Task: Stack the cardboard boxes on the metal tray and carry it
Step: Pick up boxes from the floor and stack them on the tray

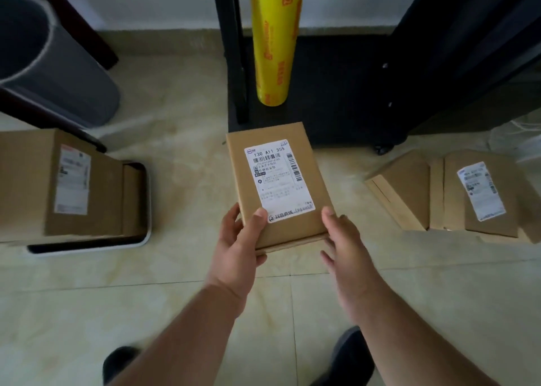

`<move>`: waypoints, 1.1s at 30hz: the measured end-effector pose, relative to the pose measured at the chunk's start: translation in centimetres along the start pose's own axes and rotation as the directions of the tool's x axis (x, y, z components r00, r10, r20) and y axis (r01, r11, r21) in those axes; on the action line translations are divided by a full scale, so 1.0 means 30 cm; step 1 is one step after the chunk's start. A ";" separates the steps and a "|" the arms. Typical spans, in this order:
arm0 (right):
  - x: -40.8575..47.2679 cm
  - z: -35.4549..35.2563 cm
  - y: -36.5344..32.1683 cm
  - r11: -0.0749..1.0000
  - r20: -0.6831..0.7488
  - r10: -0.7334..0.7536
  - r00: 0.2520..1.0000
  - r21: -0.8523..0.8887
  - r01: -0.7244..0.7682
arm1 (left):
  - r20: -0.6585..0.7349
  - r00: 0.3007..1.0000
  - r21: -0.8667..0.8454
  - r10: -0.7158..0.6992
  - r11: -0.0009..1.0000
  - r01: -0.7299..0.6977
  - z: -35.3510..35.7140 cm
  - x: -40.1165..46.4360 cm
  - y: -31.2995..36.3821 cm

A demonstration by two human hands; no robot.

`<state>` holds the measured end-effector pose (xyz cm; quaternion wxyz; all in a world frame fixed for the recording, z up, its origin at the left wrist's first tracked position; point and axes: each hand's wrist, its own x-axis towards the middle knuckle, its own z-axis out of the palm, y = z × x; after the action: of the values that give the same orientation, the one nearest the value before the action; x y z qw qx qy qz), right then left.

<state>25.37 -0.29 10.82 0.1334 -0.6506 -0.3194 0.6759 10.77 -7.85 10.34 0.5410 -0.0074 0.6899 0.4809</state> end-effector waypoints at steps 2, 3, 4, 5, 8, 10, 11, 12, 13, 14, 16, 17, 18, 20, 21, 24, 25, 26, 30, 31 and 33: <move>-0.009 0.044 -0.017 0.991 -0.007 -0.093 0.996 -0.099 0.092 | -0.008 1.000 0.016 0.028 0.999 -0.028 -0.072 -0.007 0.021; -0.007 0.065 -0.019 0.982 0.016 -0.136 0.991 -0.127 0.137 | -0.014 0.999 0.017 0.035 0.999 -0.034 -0.109 -0.011 0.030; -0.010 0.095 -0.022 0.974 0.051 -0.163 0.985 -0.148 0.169 | -0.020 0.999 0.013 0.040 0.999 -0.039 -0.144 -0.015 0.039; -0.017 0.126 -0.020 0.970 0.094 -0.169 0.981 -0.163 0.182 | -0.026 0.999 0.007 0.043 0.999 -0.043 -0.177 -0.020 0.049; -0.042 0.224 -0.003 0.949 0.146 -0.191 0.971 -0.224 0.220 | -0.058 0.997 -0.018 0.056 0.998 -0.057 -0.276 -0.035 0.078; -0.065 0.293 0.005 0.945 0.174 -0.187 0.967 -0.236 0.225 | -0.079 0.994 -0.031 0.071 0.997 -0.074 -0.346 -0.046 0.097; -0.080 0.329 0.004 0.942 0.185 -0.188 0.964 -0.243 0.231 | -0.094 0.993 -0.036 0.077 0.996 -0.080 -0.382 -0.053 0.107; -0.094 0.367 0.004 0.939 0.199 -0.189 0.962 -0.250 0.236 | -0.110 0.990 -0.043 0.084 0.995 -0.089 -0.419 -0.057 0.115; -0.106 0.414 0.006 0.937 0.211 -0.189 0.959 -0.253 0.240 | -0.124 0.988 -0.054 0.089 0.994 -0.096 -0.467 -0.064 0.129; -0.117 0.437 0.005 0.938 0.224 -0.183 0.957 -0.252 0.238 | -0.134 0.987 -0.062 0.092 0.993 -0.101 -0.488 -0.070 0.140; -0.138 0.519 0.002 0.932 0.251 -0.180 0.951 -0.265 0.247 | -0.160 0.981 -0.080 0.106 0.989 -0.120 -0.567 -0.077 0.165; -0.146 0.561 0.003 0.929 0.258 -0.179 0.949 -0.274 0.250 | -0.172 0.979 -0.092 0.110 0.988 -0.127 -0.608 -0.079 0.177; -0.157 0.604 0.002 0.926 0.263 -0.181 0.948 -0.280 0.254 | -0.183 0.977 -0.097 0.113 0.986 -0.132 -0.650 -0.079 0.188; -0.175 0.691 -0.003 0.917 0.284 -0.194 0.939 -0.287 0.277 | -0.206 0.971 -0.103 0.117 0.985 -0.141 -0.727 -0.081 0.213; -0.182 0.733 -0.005 0.913 0.297 -0.199 0.934 -0.289 0.287 | -0.218 0.969 -0.107 0.119 0.984 -0.145 -0.764 -0.083 0.227; -0.202 0.852 -0.016 0.907 0.325 -0.209 0.923 -0.288 0.307 | -0.246 0.961 -0.106 0.128 0.982 -0.158 -0.869 -0.082 0.265; -0.204 0.881 -0.017 0.907 0.331 -0.212 0.920 -0.285 0.311 | -0.251 0.959 -0.102 0.130 0.982 -0.160 -0.895 -0.081 0.275; -0.209 0.927 -0.017 0.903 0.335 -0.216 0.917 -0.289 0.318 | -0.253 0.958 -0.096 0.135 0.982 -0.164 -0.938 -0.078 0.287; -0.212 1.050 -0.012 0.891 0.348 -0.246 0.905 -0.287 0.352 | -0.260 0.956 -0.058 0.140 0.985 -0.160 -1.054 -0.051 0.321; -0.211 1.072 -0.009 0.891 0.343 -0.249 0.906 -0.286 0.353 | -0.267 0.954 -0.047 0.138 0.987 -0.157 -1.076 -0.041 0.326; -0.208 1.118 -0.003 0.885 0.328 -0.256 0.909 -0.300 0.357 | -0.282 0.949 -0.025 0.139 0.988 -0.152 -1.121 -0.022 0.333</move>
<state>-6.29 -12.61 14.14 0.0742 -0.5027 -0.5508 0.6621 -19.11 -25.41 15.78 0.4010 -0.0366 0.7467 0.5294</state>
